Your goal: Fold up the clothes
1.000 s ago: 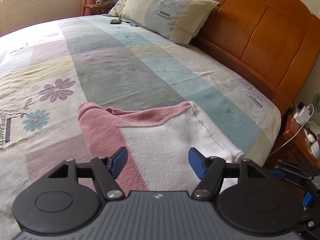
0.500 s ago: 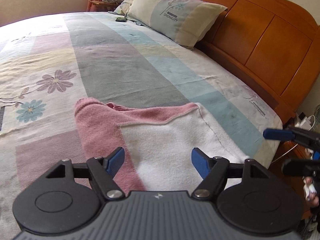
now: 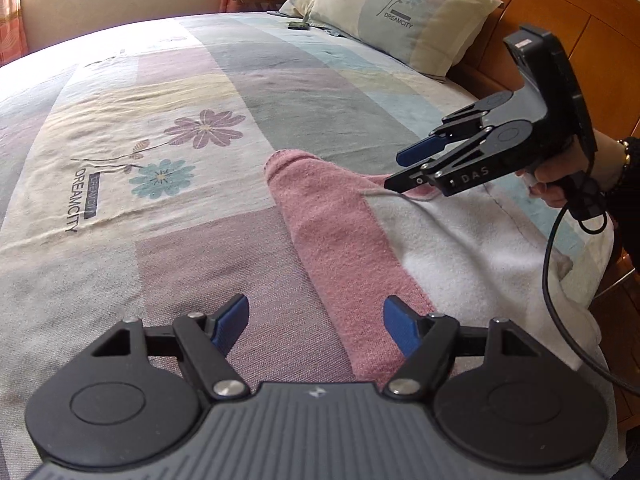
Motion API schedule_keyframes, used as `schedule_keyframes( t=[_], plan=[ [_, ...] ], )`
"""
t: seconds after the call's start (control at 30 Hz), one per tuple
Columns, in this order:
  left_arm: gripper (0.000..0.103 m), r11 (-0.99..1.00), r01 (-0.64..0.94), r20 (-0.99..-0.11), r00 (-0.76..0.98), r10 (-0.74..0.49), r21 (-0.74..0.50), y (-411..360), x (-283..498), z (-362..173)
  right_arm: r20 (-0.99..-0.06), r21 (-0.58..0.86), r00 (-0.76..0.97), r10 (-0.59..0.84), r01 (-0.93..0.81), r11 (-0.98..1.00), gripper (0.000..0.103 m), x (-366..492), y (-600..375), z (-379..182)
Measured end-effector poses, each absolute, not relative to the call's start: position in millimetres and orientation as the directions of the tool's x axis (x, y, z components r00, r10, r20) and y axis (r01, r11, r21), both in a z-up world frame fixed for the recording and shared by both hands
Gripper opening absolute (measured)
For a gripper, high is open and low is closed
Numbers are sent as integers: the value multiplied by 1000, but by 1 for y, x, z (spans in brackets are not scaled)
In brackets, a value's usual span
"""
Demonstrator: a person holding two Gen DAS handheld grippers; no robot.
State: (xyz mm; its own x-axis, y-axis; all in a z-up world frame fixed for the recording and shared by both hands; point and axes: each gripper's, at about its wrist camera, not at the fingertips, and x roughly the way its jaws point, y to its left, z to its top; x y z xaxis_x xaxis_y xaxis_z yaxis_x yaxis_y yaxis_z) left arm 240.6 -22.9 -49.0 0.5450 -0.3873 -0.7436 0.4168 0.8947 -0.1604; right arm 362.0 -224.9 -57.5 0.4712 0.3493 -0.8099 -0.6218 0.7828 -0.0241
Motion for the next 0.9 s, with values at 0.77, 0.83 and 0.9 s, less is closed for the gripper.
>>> schedule_keyframes(
  t=[0.77,0.83,0.9],
  plan=[
    [74,852,493,-707,540,-457,-175,-53,264,-34,-745,-36,600,292,-473,881,29,331,-266,-32],
    [74,845,508,-708,534,-462,-168,-63,262,-34,-729,-7,618,294,-436,900,35,309,-284,-24],
    [74,834,525,-713,517,-473,-173,-74,258,-37,-721,32,624,302,-406,913,39,284,-300,-20]
  ],
)
